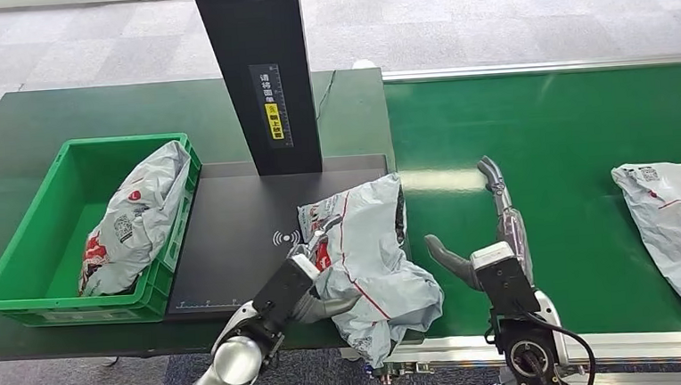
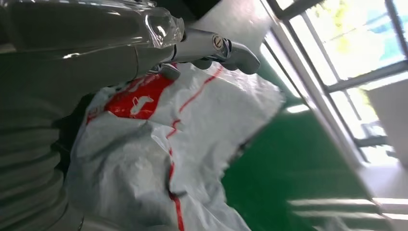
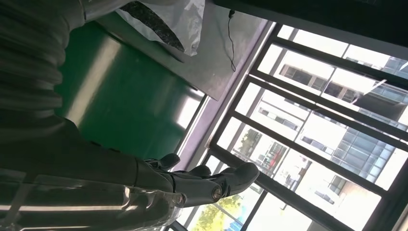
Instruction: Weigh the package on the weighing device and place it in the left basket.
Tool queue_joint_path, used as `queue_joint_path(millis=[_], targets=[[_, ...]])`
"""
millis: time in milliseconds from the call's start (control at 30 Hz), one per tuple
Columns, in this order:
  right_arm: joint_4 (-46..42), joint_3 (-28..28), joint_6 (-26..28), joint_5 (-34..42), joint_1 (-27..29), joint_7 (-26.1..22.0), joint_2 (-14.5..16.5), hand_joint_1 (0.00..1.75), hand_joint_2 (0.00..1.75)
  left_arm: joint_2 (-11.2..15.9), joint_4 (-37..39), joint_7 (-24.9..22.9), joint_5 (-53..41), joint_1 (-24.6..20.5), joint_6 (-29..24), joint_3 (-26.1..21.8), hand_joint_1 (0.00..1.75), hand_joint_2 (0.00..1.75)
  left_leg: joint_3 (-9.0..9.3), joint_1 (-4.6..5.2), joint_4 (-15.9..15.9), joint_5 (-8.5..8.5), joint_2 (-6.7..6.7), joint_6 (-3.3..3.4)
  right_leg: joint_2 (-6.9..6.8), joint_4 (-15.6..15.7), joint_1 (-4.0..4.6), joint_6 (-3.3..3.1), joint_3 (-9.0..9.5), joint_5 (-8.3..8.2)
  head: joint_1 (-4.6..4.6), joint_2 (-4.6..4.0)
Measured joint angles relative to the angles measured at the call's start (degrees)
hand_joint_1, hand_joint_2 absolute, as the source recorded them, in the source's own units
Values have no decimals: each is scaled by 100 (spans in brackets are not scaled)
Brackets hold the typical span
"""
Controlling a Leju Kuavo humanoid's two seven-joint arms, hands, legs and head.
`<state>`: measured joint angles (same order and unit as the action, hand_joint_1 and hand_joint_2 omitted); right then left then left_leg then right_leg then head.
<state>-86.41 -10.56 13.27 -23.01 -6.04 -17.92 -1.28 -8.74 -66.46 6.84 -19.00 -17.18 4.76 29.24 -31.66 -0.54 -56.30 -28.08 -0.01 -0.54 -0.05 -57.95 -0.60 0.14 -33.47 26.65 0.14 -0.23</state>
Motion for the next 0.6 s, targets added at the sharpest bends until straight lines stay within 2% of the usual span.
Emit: queue_joint_path(millis=[133,300,433,467,600], targets=[[-9,65,64,-63,31,61,26,0,175,-85,698,-673,-1665,-385,-1130,442,0,175,-2,0,0,0,1,0,0,0,0,0,0,0,-1,0],[-13,128,60,-117,43,84,47,0,175,-189,1336,-912,-2319,-583,-1387,669,1,175,-1,0,0,0,4,0,3,0,0,0,0,0,0,1],[-10,140,15,-138,42,87,62,0,175,-218,1578,-886,-2478,-599,-1379,711,166,175,-1,0,0,0,3,0,3,0,0,0,1,0,-1,0],[-9,140,3,-139,41,87,63,0,175,-220,1606,-857,-2496,-599,-1383,712,171,175,-1,0,0,0,3,0,3,0,0,0,1,0,-1,0],[-6,143,-14,-140,40,87,64,0,175,-217,1659,-710,-2510,-597,-1442,699,175,175,-2,0,0,0,3,0,3,0,0,0,3,0,0,0]])
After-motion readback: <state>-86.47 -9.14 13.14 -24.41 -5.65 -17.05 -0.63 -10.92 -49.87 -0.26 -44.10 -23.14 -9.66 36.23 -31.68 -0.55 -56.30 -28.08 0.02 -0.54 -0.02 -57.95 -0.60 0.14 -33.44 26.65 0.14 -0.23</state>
